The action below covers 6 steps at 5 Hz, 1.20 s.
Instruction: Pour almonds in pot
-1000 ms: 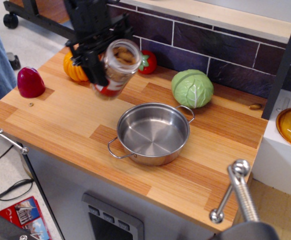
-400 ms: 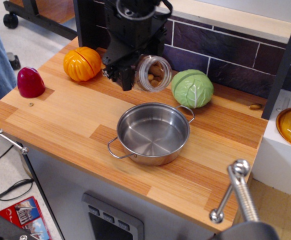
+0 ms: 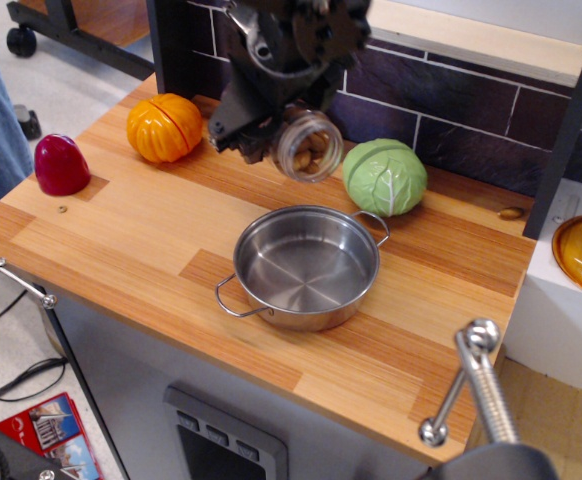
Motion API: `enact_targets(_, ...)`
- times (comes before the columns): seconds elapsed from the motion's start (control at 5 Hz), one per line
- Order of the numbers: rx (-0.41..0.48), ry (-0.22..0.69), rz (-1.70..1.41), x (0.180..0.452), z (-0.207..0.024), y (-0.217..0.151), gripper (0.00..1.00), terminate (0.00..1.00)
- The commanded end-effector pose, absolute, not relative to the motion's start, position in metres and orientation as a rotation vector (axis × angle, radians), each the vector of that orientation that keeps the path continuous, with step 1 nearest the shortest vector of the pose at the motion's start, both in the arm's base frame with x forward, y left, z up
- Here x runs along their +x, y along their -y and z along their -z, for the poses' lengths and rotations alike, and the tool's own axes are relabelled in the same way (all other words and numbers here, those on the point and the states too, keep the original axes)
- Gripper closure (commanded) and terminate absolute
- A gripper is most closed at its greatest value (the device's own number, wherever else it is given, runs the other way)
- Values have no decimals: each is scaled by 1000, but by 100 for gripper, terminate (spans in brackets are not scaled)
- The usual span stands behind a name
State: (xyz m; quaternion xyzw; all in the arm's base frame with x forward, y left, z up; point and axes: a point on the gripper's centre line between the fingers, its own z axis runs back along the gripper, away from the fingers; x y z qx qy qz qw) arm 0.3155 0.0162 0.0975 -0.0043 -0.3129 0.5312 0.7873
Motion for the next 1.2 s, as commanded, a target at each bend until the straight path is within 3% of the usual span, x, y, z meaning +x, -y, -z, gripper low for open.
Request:
enact_targets(0.0, -38, 829, -964, 320, -112, -12, 100, 0)
enact_targets(0.4, -8, 960, -751, 320, -106, -7, 100, 0)
enact_targets(0.8, -46, 1075, -640, 322, -100, -2, 100, 0)
enact_targets(1.0, -61, 1084, -634, 326, -106, 4, 100, 100)
